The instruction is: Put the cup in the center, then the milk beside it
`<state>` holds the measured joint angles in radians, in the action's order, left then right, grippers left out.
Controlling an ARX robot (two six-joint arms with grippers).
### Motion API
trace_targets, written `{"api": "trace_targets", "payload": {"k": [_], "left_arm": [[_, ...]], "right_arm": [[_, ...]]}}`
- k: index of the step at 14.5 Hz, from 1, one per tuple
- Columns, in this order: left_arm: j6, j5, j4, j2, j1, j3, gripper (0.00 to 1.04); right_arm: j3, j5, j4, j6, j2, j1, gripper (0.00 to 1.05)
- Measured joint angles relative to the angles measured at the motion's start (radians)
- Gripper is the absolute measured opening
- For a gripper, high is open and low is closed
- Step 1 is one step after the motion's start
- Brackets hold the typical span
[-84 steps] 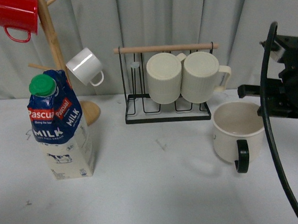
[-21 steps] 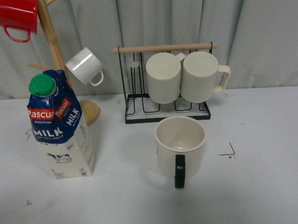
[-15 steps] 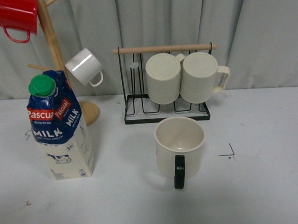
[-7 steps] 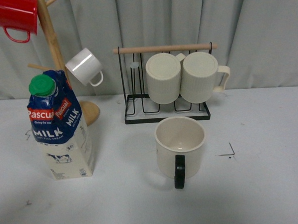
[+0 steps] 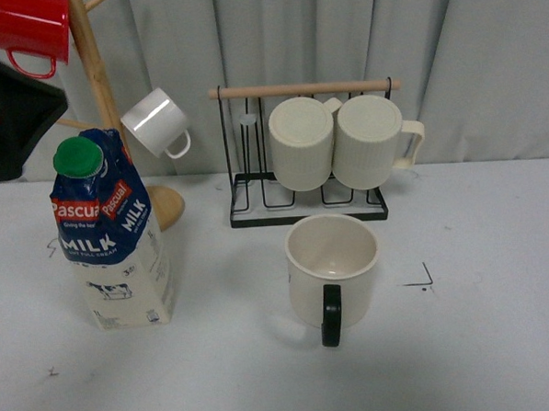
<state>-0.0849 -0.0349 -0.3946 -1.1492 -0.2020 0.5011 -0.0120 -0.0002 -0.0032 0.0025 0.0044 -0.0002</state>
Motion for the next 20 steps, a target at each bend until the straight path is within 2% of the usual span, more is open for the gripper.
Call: {"api": "trace_targets", "payload": {"k": [3,9,18,20], "left_arm": [[0.076,-0.019,-0.029,-0.234,0.001,0.114,0.98],[0.138,-0.119,-0.09,-0.382,0.017,0.188,0.98],[0.055,-0.191,-0.149,-0.598,0.018,0.243,0.98],[0.028,-0.202,-0.153,-0.616,0.011,0.252,0.75]], "right_arm": [[0.0,0.0,0.0,0.0,0.0,0.0,0.98],[0.0,0.0,0.0,0.0,0.0,0.0,0.98],[0.0,0.0,0.0,0.0,0.0,0.0,0.98],[0.0,0.0,0.0,0.0,0.0,0.0,0.98]]}}
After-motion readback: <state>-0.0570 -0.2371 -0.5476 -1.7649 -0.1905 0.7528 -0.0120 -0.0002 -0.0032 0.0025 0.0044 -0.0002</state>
